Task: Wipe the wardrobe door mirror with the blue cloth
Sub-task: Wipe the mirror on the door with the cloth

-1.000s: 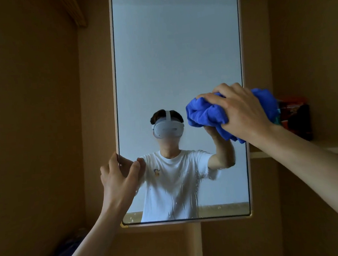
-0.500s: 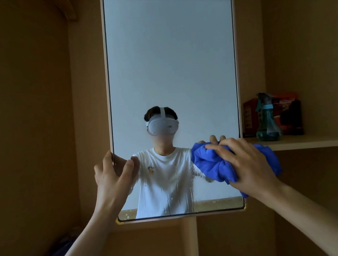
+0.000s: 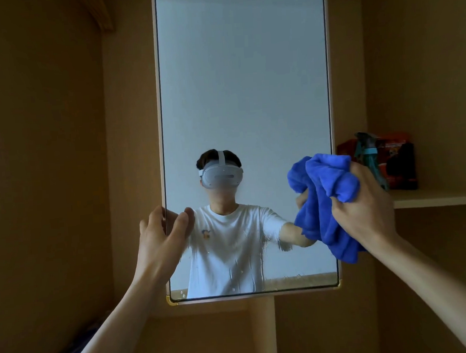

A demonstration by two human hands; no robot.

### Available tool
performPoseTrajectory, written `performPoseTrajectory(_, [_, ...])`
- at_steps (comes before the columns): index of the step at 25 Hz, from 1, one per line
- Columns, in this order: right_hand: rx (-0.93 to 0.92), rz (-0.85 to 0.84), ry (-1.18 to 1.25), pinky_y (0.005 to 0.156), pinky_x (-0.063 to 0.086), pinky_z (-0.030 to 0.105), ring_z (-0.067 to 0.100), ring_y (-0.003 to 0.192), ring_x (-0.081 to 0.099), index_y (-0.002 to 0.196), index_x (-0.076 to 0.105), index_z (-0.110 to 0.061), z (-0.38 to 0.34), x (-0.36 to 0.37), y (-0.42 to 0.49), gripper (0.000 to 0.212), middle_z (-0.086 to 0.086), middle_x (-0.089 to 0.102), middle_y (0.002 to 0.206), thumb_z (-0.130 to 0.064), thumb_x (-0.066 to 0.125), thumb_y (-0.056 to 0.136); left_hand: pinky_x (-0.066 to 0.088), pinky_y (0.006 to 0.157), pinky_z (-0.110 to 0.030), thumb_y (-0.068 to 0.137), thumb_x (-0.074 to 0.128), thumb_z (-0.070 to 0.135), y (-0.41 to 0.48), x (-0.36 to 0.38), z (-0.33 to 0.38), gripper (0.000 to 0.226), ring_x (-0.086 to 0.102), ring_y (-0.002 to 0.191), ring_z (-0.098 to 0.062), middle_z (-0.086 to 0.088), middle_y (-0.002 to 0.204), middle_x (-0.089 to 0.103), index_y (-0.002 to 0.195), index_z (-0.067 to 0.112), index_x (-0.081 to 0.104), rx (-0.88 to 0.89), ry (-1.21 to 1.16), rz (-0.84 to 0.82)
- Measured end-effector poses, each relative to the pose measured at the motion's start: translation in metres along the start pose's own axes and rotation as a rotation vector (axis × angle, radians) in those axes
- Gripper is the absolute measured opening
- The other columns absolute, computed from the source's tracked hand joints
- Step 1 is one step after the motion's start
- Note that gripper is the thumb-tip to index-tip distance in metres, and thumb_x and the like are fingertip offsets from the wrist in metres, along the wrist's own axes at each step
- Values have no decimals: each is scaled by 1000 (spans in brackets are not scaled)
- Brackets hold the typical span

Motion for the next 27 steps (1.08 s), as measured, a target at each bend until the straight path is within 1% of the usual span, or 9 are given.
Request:
performPoseTrajectory(4, [104, 61, 23, 51, 35, 22, 4, 64, 52, 96, 42, -44, 8, 11, -6, 24, -20, 52, 87, -28, 50, 80, 45, 81, -35, 101, 50, 49, 2, -2, -2, 26, 53, 95, -6, 11, 108, 48, 115, 27, 52, 39, 1, 22])
performPoseTrajectory(8, [150, 138, 22, 58, 38, 28, 14, 77, 52, 103, 47, -26, 6, 27, -7, 25, -9, 49, 96, -33, 48, 80, 44, 78, -33, 104, 44, 44, 1, -7, -6, 17, 55, 97, -6, 17, 106, 50, 113, 32, 52, 76, -7, 23])
performPoseTrajectory(11, [155, 134, 47, 50, 43, 29, 10, 68, 56, 89, 45, -31, -19, 32, -3, 14, -10, 51, 82, -25, 48, 76, 45, 80, -32, 105, 42, 42, 0, -6, -9, 19, 56, 98, -7, 15, 106, 52, 110, 31, 56, 82, -25, 11])
performPoseTrajectory(15, [63, 136, 69, 39, 26, 19, -4, 66, 52, 81, 33, -38, -90, 53, -6, 29, -18, 38, 72, -18, 52, 71, 43, 81, -27, 107, 32, 46, -4, -4, -10, 24, 53, 96, 10, 16, 106, 52, 100, 47, 55, 76, -70, -28])
performPoseTrajectory(18, [90, 52, 75, 50, 31, 25, 16, 78, 55, 100, 47, -30, -138, 93, -16, 31, -8, 44, 90, -24, 57, 71, 50, 85, -36, 106, 24, 55, -3, -7, -13, 37, 61, 97, -2, 5, 104, 59, 91, 46, 57, 27, -122, -47])
performPoseTrajectory(21, [2, 18, 27, 59, 41, 30, 29, 89, 57, 112, 51, -16, -201, 127, -29, 48, 4, 51, 98, -16, 67, 66, 49, 95, -38, 102, 16, 65, 1, -9, -22, 54, 68, 100, -12, 2, 110, 71, 116, 44, 64, -37, -262, -107])
performPoseTrajectory(23, [-57, 16, 54, 66, 51, 36, 29, 88, 56, 110, 51, -10, -238, 139, -36, 47, 8, 54, 98, -19, 66, 66, 50, 87, -35, 95, 9, 73, 3, -11, -26, 76, 69, 83, -6, 3, 92, 75, 117, 30, 69, -56, -268, -146])
performPoseTrajectory(25, [-29, -22, 85, 74, 51, 41, 30, 88, 56, 111, 52, -8, -255, 147, -41, 52, 10, 56, 98, -35, 41, 69, 48, 68, -36, 83, 9, 82, 7, -11, -31, 95, 59, 55, -10, -5, 59, 64, 94, 10, 69, -98, -258, -156])
performPoseTrajectory(27, [3, -54, 109, 76, 51, 43, 31, 89, 55, 114, 54, -7, -255, 153, -41, 67, 11, 55, 99, -43, 26, 64, 44, 62, -34, 78, 9, 86, 9, -10, -34, 106, 54, 45, -11, -9, 50, 57, 85, -5, 63, -134, -252, -161])
Point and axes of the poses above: each hand's wrist, its own y-axis towards the middle knuckle, its own x-axis out of the palm, z = x × y, the point moved 6 cm from there along y, towards the middle knuckle
